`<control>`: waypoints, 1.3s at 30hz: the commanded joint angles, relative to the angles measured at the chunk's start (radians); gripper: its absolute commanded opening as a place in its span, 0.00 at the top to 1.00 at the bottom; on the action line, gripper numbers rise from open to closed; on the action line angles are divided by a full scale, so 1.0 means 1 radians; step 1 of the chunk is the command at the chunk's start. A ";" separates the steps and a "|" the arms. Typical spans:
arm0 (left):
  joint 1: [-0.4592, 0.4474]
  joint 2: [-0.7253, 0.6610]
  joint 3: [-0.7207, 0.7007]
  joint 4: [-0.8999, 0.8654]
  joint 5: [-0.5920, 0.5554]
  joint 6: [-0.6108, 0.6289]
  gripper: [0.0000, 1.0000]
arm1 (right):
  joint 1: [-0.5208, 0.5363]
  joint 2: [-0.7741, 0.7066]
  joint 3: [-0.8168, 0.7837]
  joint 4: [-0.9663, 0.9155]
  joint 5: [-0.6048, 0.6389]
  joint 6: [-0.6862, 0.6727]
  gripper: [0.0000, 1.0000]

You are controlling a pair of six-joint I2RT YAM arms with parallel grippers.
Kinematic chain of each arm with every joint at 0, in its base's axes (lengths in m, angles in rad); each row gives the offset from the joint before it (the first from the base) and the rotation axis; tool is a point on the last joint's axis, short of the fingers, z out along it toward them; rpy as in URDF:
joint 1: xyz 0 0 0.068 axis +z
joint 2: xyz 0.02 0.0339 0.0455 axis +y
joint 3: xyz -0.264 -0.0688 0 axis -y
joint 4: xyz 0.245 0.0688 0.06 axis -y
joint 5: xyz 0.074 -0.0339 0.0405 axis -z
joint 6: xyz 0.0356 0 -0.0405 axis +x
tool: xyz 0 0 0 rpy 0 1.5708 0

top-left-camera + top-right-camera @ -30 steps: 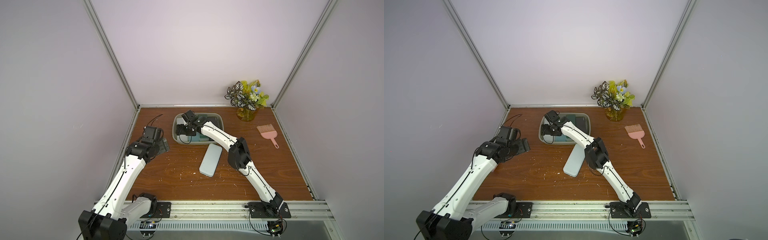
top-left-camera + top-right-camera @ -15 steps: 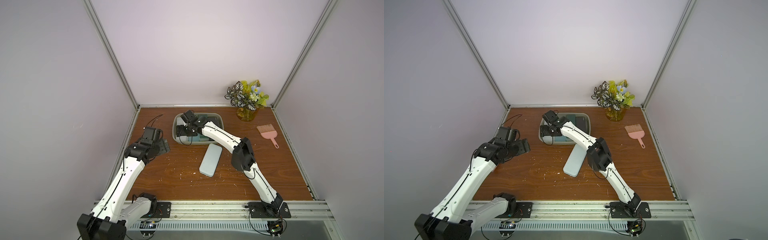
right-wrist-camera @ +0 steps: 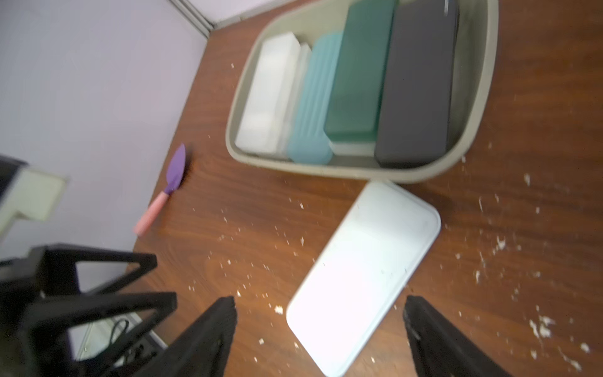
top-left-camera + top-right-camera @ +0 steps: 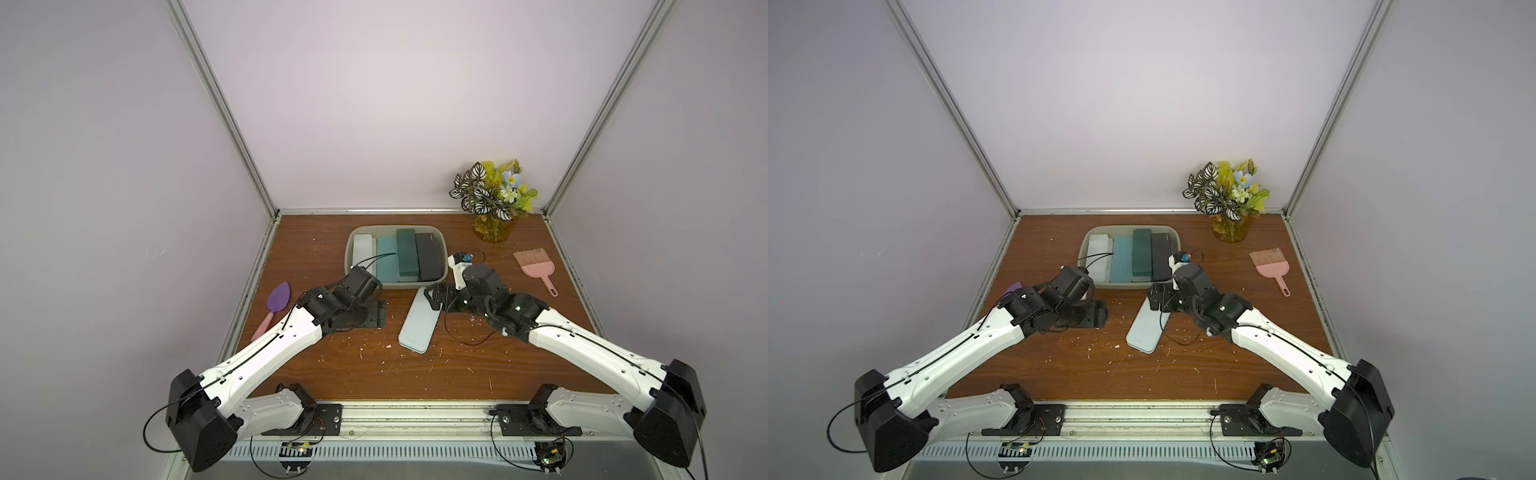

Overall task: Put the pencil case into the storage box
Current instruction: Pick up the pencil case from the center of the board.

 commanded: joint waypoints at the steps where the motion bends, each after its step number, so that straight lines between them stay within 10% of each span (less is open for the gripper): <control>1: -0.031 0.014 -0.064 0.152 0.099 -0.042 0.15 | -0.008 -0.092 -0.161 0.120 -0.079 0.088 0.13; 12: -0.025 0.211 -0.196 0.612 0.313 -0.053 0.16 | -0.043 -0.129 -0.437 0.377 -0.194 0.221 0.16; 39: 0.016 0.502 -0.285 1.019 0.529 -0.073 0.18 | -0.110 0.215 -0.603 0.920 -0.424 0.386 0.16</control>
